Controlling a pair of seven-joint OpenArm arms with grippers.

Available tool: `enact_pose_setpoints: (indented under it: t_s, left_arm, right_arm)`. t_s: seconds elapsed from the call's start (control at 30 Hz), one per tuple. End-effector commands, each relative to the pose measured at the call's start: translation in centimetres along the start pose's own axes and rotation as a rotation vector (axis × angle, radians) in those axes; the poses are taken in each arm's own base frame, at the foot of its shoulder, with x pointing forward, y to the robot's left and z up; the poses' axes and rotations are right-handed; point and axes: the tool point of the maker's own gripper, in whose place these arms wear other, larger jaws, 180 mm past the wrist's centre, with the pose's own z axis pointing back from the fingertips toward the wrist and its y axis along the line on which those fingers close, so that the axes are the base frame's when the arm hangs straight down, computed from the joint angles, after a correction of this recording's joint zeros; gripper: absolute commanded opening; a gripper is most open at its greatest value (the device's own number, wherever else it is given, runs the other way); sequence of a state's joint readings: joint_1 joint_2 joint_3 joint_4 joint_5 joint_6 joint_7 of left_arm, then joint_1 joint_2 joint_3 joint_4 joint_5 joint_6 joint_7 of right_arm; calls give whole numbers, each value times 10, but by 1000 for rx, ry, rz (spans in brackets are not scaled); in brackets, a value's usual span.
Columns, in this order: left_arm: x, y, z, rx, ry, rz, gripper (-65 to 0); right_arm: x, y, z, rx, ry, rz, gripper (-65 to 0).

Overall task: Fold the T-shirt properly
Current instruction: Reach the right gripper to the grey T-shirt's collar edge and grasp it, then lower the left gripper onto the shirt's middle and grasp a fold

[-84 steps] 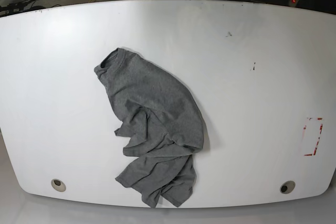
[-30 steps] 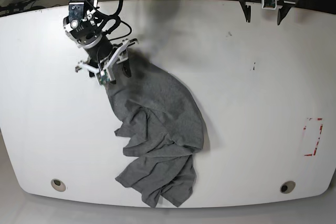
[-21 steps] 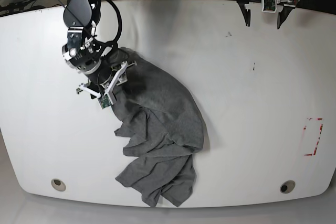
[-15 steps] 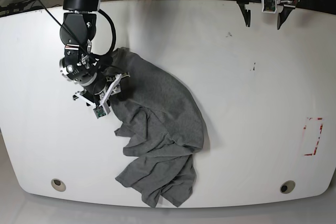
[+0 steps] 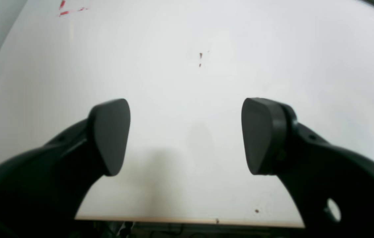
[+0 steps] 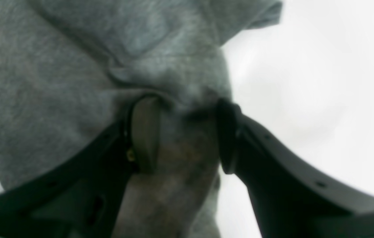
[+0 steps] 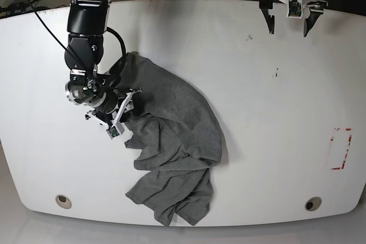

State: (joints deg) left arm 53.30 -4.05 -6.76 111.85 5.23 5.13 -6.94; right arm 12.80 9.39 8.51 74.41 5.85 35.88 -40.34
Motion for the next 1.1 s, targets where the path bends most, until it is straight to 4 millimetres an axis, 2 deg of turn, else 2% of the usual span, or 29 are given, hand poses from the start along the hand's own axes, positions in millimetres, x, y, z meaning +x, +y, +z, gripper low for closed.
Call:
enact_pose_setpoints:
  t_s: [0.0, 0.17, 0.33, 0.4, 0.53, 0.6, 0.83, 0.9, 1.03, 1.07]
  left_arm:
    - [9, 1, 3, 4, -35, -6, -157]
    - [9, 1, 2, 2, -37, -7, -157]
    - [11, 0, 1, -1, -42, -7, -157]
    - [15, 1, -3, 3, -57, -5, -157]
    - [19, 2, -7, 7, -73, -5, -157]
    - [22, 2, -10, 10, -83, -4, -157]
    - [30, 3, -16, 16, -110, -2, -157]
    - [31, 4, -17, 12, -114, -12, -157]
    - [36, 6, -21, 4, -131, -25, -157]
    - [37, 6, -21, 5, -134, -25, -157]
  right_arm:
    - [23, -9, 5, -15, -63, 12, -374]
    - [22, -30, 12, -56, -86, -60, -361]
    - [23, -46, 16, -81, -101, -106, -254]
    - [21, -48, 17, -84, -98, -116, -235]
    - [18, -46, 16, -79, -90, -117, -235]
    - [19, -34, 10, -55, -88, -127, -235]
    - [16, -11, 0, -12, -82, -154, -239]
    - [17, -8, -2, -7, -84, -157, -271]
    - [18, -6, -3, -2, -86, -160, -450]
    - [18, -5, -3, -1, -86, -158, -515]
